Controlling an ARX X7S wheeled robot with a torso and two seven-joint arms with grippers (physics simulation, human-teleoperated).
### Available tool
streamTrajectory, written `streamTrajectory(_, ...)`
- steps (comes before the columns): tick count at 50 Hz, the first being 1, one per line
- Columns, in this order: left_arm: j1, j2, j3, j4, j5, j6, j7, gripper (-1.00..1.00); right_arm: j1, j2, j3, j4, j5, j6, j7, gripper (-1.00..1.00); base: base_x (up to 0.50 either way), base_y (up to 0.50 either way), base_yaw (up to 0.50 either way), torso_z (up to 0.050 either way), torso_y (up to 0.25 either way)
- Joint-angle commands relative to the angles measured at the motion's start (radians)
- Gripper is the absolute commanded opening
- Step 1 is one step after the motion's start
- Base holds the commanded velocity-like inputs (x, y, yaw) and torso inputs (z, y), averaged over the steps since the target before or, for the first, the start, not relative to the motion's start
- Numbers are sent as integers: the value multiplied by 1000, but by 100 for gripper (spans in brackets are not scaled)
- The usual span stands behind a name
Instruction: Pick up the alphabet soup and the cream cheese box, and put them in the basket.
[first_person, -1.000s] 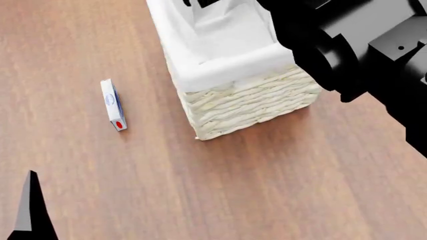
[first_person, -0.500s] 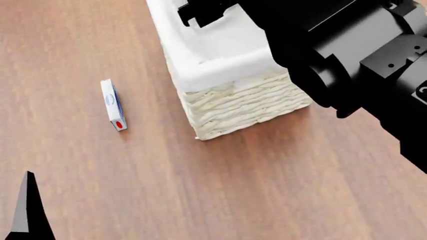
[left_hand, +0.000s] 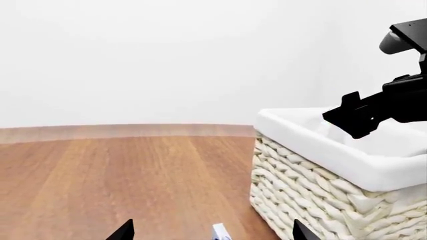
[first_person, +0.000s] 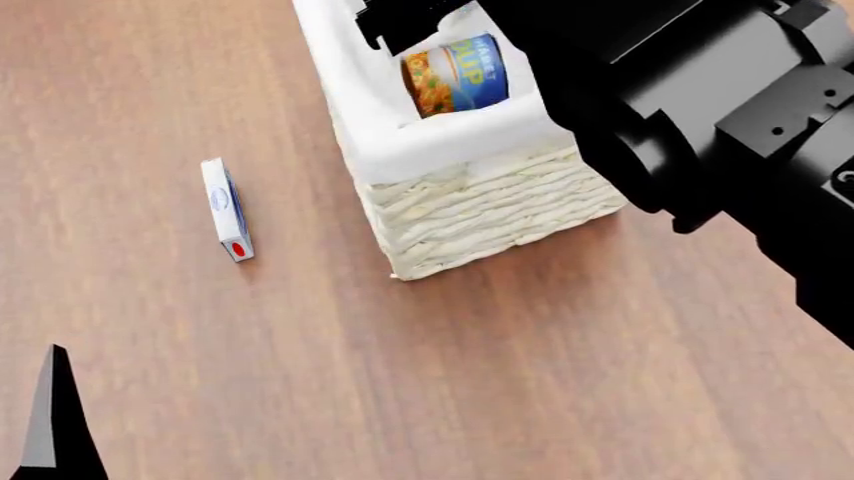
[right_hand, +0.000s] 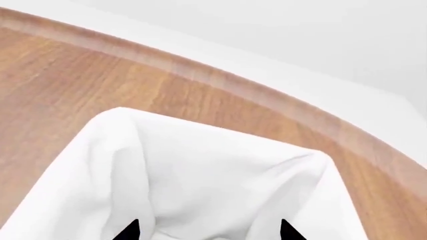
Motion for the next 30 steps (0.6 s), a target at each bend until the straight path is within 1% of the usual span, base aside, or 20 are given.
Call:
streamTrajectory(1, 0, -1, 4, 1, 5, -1, -3, 100, -2, 13, 7, -23, -18, -5, 12, 100, 0, 0, 0, 0, 0)
streamTrajectory(3, 1, -1, 5, 1, 5, 0, -3, 100, 0, 17, 8, -32, -20, -7, 16, 100, 0, 0, 0, 0, 0)
streamTrajectory(7, -3, -1, 9, 1, 6, -6, -3, 100, 41, 80, 15, -177, -54, -43, 89, 100, 0, 0, 0, 0, 0)
streamTrajectory(8, -3, -1, 9, 1, 5, -5, -3, 100, 67, 121, 30, -266, -54, -57, 122, 100, 0, 0, 0, 0, 0)
streamTrajectory(9, -3, -1, 10, -1, 5, -4, -3, 100, 75, 141, 15, -320, -97, -70, 174, 100, 0, 0, 0, 0, 10)
streamTrajectory(10, -3, 0, 11, -5, 4, 0, -1, 100, 88, 197, 29, -436, -99, -95, 214, 100, 0, 0, 0, 0, 0)
streamTrajectory(11, -4, 1, 14, -9, 7, 1, 0, 100, 99, 217, 22, -481, -123, -99, 251, 100, 0, 0, 0, 0, 0)
streamTrajectory(12, -7, 3, 16, -11, 5, 0, 1, 100, 107, 268, 28, -580, -139, -121, 295, 100, 0, 0, 0, 0, 0)
streamTrajectory(14, -10, 2, 19, -9, 4, -5, 2, 100, 120, 317, 30, -668, -158, -133, 344, 100, 0, 0, 0, 0, 0)
streamTrajectory(15, -15, 2, 19, -8, 2, -9, 2, 100, 136, 351, 22, -734, -196, -133, 400, 100, 0, 0, 0, 0, 0)
streamTrajectory(19, -23, 6, 27, -19, 2, -7, 7, 100, 156, 467, 20, -932, -238, -147, 491, 100, 0, 0, 0, 0, 0)
streamTrajectory(20, -25, 8, 31, -21, 2, -8, 9, 100, 161, 511, 13, -1011, -297, -152, 548, 100, 0, 0, 0, 0, 0)
streamTrajectory(21, -25, 8, 33, -24, 4, -6, 10, 100, 163, 530, 11, -1048, -314, -150, 570, 100, 0, 0, 0, 0, 0)
streamTrajectory(24, -30, 8, 33, -26, 0, -8, 11, 100, 154, 594, 4, -1153, -363, -161, 641, 100, 0, 0, 0, 0, 0)
streamTrajectory(25, -34, 9, 35, -25, -1, -12, 11, 100, 136, 632, -11, -1221, -427, -159, 706, 100, 0, 0, 0, 0, 0)
streamTrajectory(27, -37, 11, 41, -31, 3, -11, 14, 100, 110, 666, -26, -1269, -462, -165, 741, 100, 0, 0, 0, 0, 0)
streamTrajectory(28, -40, 13, 45, -32, 4, -12, 16, 100, 94, 698, -36, -1314, -507, -163, 790, 100, 0, 0, 0, 0, 0)
streamTrajectory(29, -42, 13, 46, -32, 3, -13, 16, 100, 83, 712, -43, -1326, -524, -167, 796, 100, 0, 0, 0, 0, 0)
streamTrajectory(30, -44, 13, 45, -30, 3, -12, 16, 100, 52, 735, -50, -1341, -570, -184, 843, 100, 0, 0, 0, 0, 0)
